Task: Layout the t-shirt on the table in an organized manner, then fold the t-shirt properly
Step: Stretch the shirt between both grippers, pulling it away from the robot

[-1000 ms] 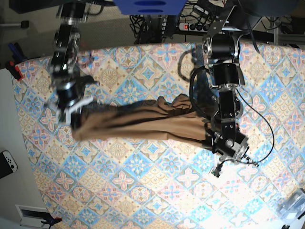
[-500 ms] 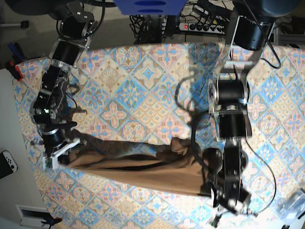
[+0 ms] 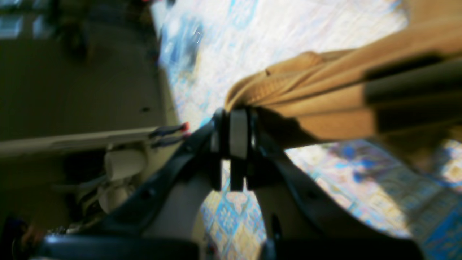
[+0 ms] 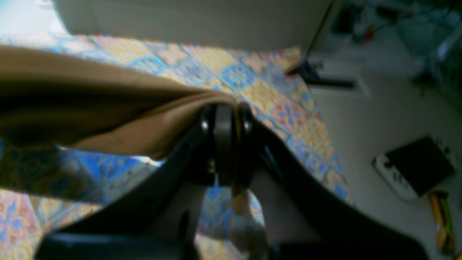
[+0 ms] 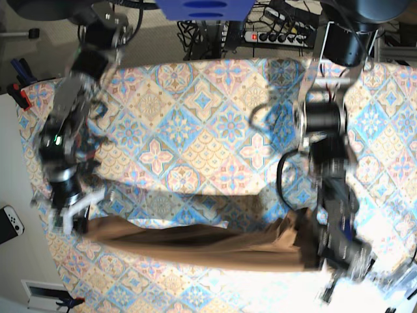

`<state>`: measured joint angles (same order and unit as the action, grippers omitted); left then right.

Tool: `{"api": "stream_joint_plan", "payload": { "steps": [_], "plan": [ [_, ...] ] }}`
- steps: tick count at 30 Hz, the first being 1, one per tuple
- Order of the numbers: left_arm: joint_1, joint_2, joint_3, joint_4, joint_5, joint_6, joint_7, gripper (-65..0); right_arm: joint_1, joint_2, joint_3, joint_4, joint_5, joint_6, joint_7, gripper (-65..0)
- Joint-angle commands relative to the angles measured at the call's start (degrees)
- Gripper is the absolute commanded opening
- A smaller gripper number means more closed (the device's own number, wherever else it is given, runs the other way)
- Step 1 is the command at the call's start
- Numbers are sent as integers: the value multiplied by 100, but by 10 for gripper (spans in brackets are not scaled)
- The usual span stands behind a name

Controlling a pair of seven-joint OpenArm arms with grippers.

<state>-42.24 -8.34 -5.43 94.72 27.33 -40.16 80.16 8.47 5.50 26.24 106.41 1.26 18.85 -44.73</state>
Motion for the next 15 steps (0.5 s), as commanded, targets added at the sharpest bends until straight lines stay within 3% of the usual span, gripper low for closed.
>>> {"api": "stream_joint_plan", "payload": {
  "steps": [1, 4, 7, 12, 15],
  "plan": [
    [52, -50, 11, 467, 102, 16, -16, -650, -166, 26, 27, 62, -51, -43, -32, -650],
    [896, -305, 11, 1557, 58, 16, -16, -650, -640, 26, 27, 71, -51, -43, -24, -650],
    [1310, -322, 11, 1689, 58, 16, -16, -650, -684, 26, 27, 45, -51, -43, -24, -650],
    [1441, -296, 468, 449, 102, 16, -20, -650, -676, 26, 9, 18, -51, -43, -24, -650],
    [1397, -102, 644, -439, 84, 16, -820, -650, -676, 26, -9, -17, -51, -43, -24, -650]
  ]
}}
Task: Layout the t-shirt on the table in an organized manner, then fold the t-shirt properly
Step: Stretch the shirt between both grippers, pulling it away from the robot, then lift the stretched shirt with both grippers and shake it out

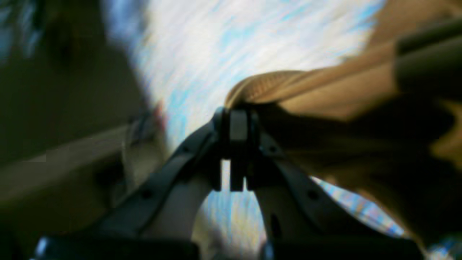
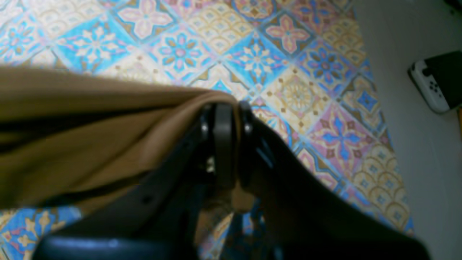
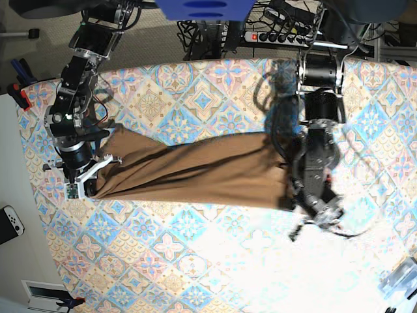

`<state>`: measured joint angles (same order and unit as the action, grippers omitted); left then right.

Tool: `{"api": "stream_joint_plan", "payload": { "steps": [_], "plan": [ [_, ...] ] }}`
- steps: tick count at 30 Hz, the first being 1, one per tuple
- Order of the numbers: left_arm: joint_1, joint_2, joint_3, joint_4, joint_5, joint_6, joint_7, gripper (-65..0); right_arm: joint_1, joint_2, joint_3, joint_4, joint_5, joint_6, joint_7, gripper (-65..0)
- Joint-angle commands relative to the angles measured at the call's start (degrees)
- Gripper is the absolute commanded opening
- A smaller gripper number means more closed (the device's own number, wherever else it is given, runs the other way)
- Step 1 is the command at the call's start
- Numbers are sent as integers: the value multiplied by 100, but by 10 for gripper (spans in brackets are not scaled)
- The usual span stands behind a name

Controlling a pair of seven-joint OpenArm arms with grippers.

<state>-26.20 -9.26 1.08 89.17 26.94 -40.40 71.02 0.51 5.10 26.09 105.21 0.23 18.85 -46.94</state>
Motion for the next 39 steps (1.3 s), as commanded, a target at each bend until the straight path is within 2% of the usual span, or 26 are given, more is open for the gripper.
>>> {"api": "stream_joint_plan", "payload": {
  "steps": [1, 4, 8, 11, 13, 15, 18, 25, 32, 39],
  "plan": [
    [-286, 130, -16, -165, 168, 40, -267, -650, 120, 65, 7, 77, 52, -43, 197, -650],
    [-567, 490, -25, -1088, 423, 40, -944, -650, 120, 65, 7, -46, 52, -43, 197, -650],
    [-690, 886, -25, -1440, 774, 40, -1058, -459, 120, 65, -2, -55, 52, -43, 197, -650],
    [-602, 1009, -25, -1431, 880, 40, -1076, -306, 120, 65, -2, -116, 52, -43, 197, -650],
    [-550, 1000, -86, -1422, 818, 40, -1067, -243, 120, 65, -2, -169, 52, -43, 197, -650],
    [-523, 1009, -447, -1237, 809, 40, -1076, -201, 120, 65, -2, -204, 52, -43, 197, -650],
    [-277, 1018, -904, -613, 783, 40, -1076, -199, 120, 65, -2, -204, 52, -43, 197, -650],
    [1077, 1009, -860, 1066, 387, 40, -1067, -199, 120, 65, -2, -213, 52, -43, 197, -650],
    [1349, 1018, -825, 1031, -131, 40, -1067, -199, 111, 65, -2, -213, 52, -43, 197, -650],
    [1332, 992, -429, 407, -166, 40, -1067, -199, 111, 65, -2, -213, 43, -43, 197, -650]
  ]
}}
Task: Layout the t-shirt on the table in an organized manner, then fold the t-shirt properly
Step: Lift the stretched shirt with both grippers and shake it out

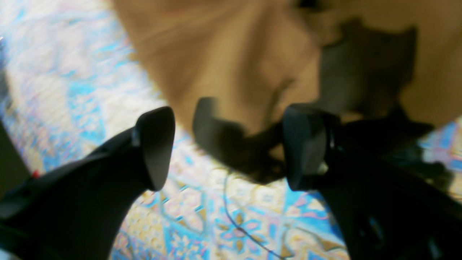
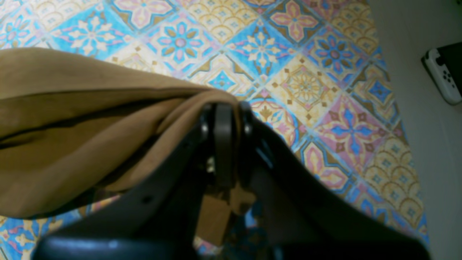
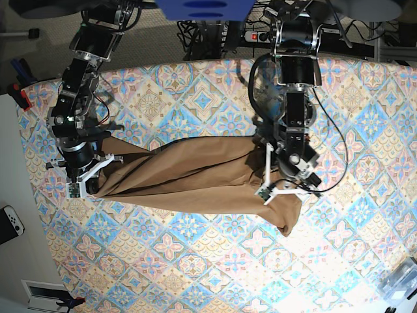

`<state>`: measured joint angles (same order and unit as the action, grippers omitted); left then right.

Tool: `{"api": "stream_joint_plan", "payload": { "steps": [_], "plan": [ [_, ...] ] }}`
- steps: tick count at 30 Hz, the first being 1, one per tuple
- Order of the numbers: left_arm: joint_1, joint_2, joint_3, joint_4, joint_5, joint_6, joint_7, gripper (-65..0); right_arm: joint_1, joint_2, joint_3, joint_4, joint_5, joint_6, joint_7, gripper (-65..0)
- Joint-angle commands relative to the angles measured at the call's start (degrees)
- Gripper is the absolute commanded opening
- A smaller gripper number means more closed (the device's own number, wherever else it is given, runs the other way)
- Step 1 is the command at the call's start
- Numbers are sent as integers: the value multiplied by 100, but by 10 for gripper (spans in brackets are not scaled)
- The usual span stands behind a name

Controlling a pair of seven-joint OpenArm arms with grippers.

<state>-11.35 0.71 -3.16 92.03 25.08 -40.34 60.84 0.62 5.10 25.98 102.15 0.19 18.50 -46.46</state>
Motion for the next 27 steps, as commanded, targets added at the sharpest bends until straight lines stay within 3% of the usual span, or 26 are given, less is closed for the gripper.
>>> {"api": "stream_joint_plan", "payload": {
  "steps": [1, 13, 16, 20, 27],
  "plan": [
    [-144, 21, -5, 120, 19, 34, -58, -199, 100, 65, 9, 93, 47, -8, 149, -650],
    [-267, -84, -40, -258, 28, 34, -66, -200, 100, 65, 0, 93, 47, -8, 149, -650],
    [-416, -207, -40, -522, 19, 34, -66, -227, 100, 65, 0, 93, 47, -8, 149, -650],
    [-513, -278, -49, -724, 28, 34, -66, -333, 100, 65, 0, 93, 47, -8, 149, -650],
    [-583, -278, -49, -706, 28, 34, -66, -638, 100, 65, 0, 93, 47, -8, 149, -650]
  ]
}}
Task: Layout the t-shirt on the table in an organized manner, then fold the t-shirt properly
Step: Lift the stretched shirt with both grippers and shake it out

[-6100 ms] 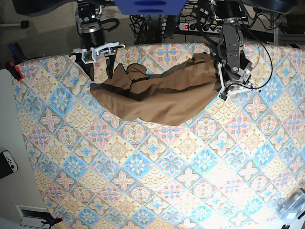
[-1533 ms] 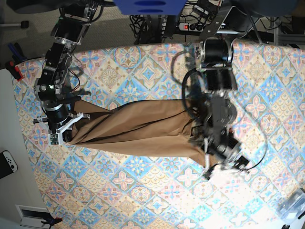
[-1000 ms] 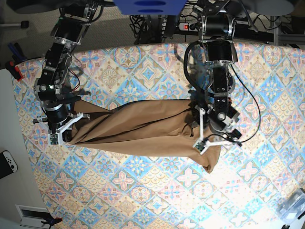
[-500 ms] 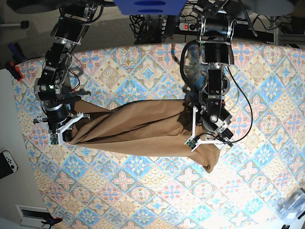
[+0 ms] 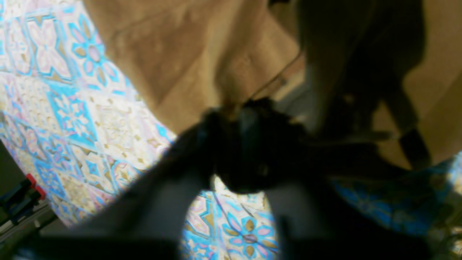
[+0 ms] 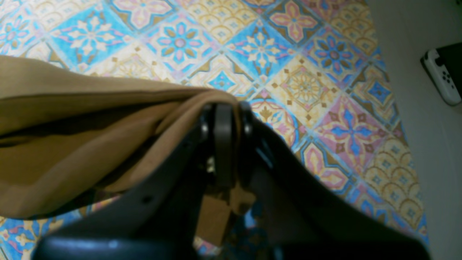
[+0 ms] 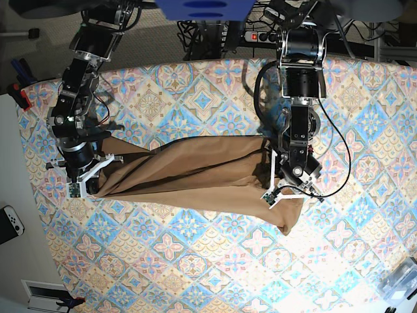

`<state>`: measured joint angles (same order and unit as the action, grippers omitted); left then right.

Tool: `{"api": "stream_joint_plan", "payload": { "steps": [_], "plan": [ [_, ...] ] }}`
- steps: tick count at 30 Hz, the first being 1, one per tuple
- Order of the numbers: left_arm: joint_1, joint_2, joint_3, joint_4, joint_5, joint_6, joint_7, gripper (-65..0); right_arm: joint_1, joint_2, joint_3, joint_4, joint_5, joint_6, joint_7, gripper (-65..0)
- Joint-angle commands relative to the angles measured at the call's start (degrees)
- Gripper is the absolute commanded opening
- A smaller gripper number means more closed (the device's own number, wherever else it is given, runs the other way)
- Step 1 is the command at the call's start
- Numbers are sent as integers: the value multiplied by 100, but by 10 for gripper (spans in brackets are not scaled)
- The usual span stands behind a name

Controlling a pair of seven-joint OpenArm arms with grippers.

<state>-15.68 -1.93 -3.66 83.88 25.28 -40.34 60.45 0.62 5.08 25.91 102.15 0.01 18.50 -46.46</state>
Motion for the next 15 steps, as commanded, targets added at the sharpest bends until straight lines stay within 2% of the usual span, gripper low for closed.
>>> {"api": "stream_joint_plan", "payload": {
  "steps": [1, 7, 12, 15],
  "plan": [
    [-150, -4, -8, 109, 9, 34, -27, -650, 100, 68, 7, 93, 65, -8, 149, -650],
    [-159, -4, -157, 285, 9, 34, -18, -650, 92, 68, 7, 93, 65, -8, 149, -650],
    [-106, 295, -825, 1463, 9, 34, 35, -650, 100, 68, 7, 93, 65, -8, 149, -650],
    [-124, 330, -878, 1762, 9, 34, 26, -650, 100, 68, 7, 93, 65, -8, 149, -650]
  ]
}}
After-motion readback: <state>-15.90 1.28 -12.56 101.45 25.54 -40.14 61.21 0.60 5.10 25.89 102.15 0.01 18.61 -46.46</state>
